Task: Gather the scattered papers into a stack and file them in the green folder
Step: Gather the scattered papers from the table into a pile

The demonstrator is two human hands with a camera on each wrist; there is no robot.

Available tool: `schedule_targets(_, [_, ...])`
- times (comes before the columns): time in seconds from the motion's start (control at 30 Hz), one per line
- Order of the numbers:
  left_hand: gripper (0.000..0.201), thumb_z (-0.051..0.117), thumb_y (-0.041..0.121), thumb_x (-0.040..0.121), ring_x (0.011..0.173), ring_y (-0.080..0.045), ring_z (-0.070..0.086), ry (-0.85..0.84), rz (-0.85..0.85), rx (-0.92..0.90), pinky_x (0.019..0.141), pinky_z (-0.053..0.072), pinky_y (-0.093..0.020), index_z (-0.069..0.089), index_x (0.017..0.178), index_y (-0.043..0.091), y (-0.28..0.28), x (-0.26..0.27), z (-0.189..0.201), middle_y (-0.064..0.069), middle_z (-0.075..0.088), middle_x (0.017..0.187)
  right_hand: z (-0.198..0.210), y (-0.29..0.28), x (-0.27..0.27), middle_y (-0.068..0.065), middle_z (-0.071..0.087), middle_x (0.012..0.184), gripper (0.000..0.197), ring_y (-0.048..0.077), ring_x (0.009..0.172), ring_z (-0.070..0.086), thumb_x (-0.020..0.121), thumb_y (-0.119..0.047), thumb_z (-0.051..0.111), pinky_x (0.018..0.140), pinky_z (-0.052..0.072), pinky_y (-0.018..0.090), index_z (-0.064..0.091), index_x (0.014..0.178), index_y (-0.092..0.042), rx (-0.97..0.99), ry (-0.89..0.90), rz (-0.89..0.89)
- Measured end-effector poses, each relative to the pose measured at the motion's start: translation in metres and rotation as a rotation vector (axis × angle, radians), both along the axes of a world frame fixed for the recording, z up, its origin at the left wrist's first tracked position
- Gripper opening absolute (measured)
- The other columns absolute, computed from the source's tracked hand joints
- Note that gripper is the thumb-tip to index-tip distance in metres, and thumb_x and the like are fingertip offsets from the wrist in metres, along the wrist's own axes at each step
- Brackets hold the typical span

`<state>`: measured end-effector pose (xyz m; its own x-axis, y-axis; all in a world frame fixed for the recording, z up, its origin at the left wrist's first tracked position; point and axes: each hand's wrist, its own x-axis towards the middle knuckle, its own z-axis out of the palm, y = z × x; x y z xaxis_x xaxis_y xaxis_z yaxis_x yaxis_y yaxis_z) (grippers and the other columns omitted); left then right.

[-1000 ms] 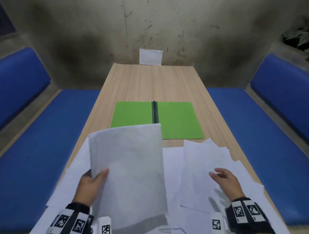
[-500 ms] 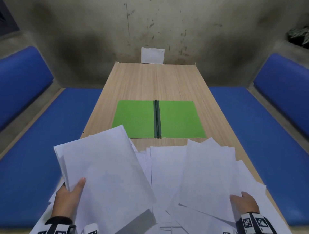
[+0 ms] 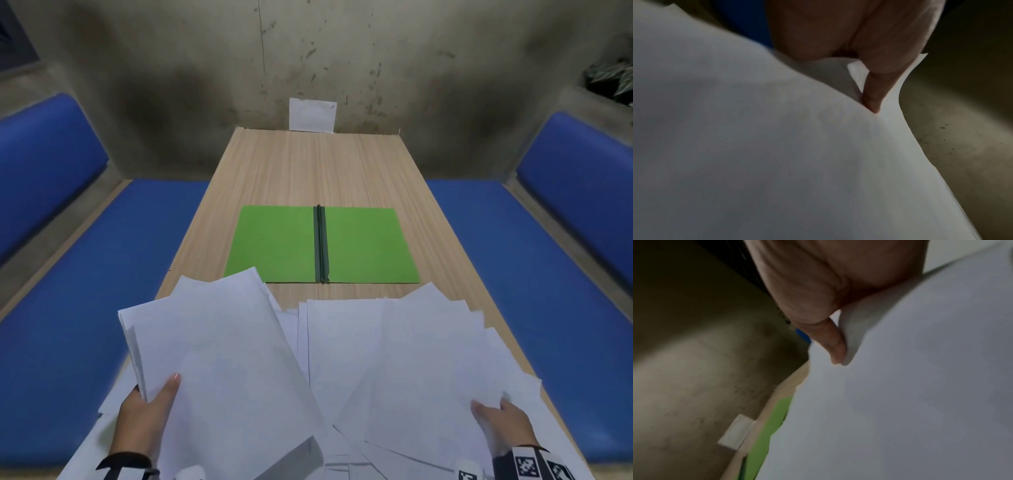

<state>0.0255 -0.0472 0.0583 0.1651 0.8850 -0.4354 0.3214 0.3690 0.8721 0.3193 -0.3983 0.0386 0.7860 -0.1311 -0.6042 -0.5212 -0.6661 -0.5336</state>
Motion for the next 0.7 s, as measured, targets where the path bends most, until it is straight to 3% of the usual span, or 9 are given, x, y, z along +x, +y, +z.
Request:
schedule_targets(0.1, [0.029, 0.062, 0.028, 0.086, 0.093, -0.035, 0.058, 0.008, 0.011, -0.012, 0.086, 0.046, -0.045, 0.056, 0.105, 0.007, -0.002, -0.004, 0.004, -0.014, 0.062, 0.103, 0.004, 0.013, 0.009, 0.024, 0.06, 0.12, 0.011, 0.035, 0.102, 0.055, 0.086, -0.005, 0.056, 0.089, 0.04, 0.037, 0.055, 0.097, -0.004, 0.082, -0.055, 0.15])
schedule_targets(0.23, [0.025, 0.061, 0.022, 0.087, 0.093, -0.032, 0.053, 0.023, 0.011, -0.003, 0.091, 0.042, -0.045, 0.053, 0.103, 0.006, -0.004, -0.008, 0.009, -0.013, 0.057, 0.102, -0.005, 0.042, 0.016, 0.023, 0.061, 0.114, 0.028, 0.025, 0.092, 0.053, 0.086, 0.0, 0.055, 0.082, 0.04, 0.031, 0.058, 0.112, 0.008, 0.099, -0.066, 0.307])
schedule_targets(0.33, [0.026, 0.063, 0.023, 0.086, 0.091, -0.033, 0.052, 0.058, 0.01, -0.016, 0.092, 0.042, -0.047, 0.051, 0.1, 0.004, -0.005, -0.01, 0.01, -0.015, 0.056, 0.101, -0.017, 0.068, 0.013, 0.025, 0.061, 0.12, 0.034, 0.024, 0.089, 0.052, 0.084, -0.005, 0.058, 0.078, 0.04, 0.03, 0.056, 0.116, 0.008, 0.042, -0.045, 0.339])
schedule_targets(0.43, [0.025, 0.063, 0.023, 0.085, 0.09, -0.033, 0.052, 0.088, 0.004, -0.01, 0.09, 0.043, -0.046, 0.052, 0.099, 0.004, -0.006, -0.011, 0.007, -0.015, 0.056, 0.1, -0.026, 0.089, 0.007, 0.021, 0.059, 0.123, 0.048, 0.031, 0.102, 0.057, 0.079, -0.014, 0.067, 0.088, 0.043, 0.035, 0.05, 0.121, 0.002, 0.009, -0.057, 0.318])
schedule_targets(0.5, [0.025, 0.063, 0.021, 0.085, 0.09, -0.032, 0.052, 0.102, -0.01, -0.002, 0.091, 0.043, -0.046, 0.054, 0.101, 0.004, -0.006, -0.011, 0.005, -0.015, 0.056, 0.1, -0.029, 0.099, 0.003, 0.018, 0.061, 0.118, 0.054, 0.031, 0.107, 0.058, 0.075, -0.017, 0.071, 0.087, 0.044, 0.033, 0.05, 0.121, 0.002, 0.0, -0.034, 0.335])
schedule_targets(0.6, [0.028, 0.064, 0.018, 0.085, 0.09, -0.031, 0.052, 0.117, -0.032, 0.006, 0.092, 0.043, -0.045, 0.057, 0.105, -0.001, -0.004, -0.011, -0.001, -0.015, 0.056, 0.098, -0.034, 0.105, -0.003, 0.017, 0.065, 0.109, 0.043, 0.025, 0.088, 0.056, 0.074, -0.011, 0.068, 0.076, 0.045, 0.027, 0.06, 0.115, 0.001, -0.013, 0.011, 0.424])
schedule_targets(0.7, [0.021, 0.063, 0.016, 0.085, 0.09, -0.03, 0.052, 0.1, -0.049, 0.027, 0.087, 0.042, -0.041, 0.056, 0.099, 0.002, 0.004, -0.011, -0.006, -0.014, 0.057, 0.098, -0.035, 0.1, -0.001, 0.02, 0.065, 0.113, 0.037, 0.024, 0.088, 0.056, 0.078, -0.004, 0.062, 0.077, 0.045, 0.029, 0.061, 0.115, 0.003, 0.056, -0.032, 0.458])
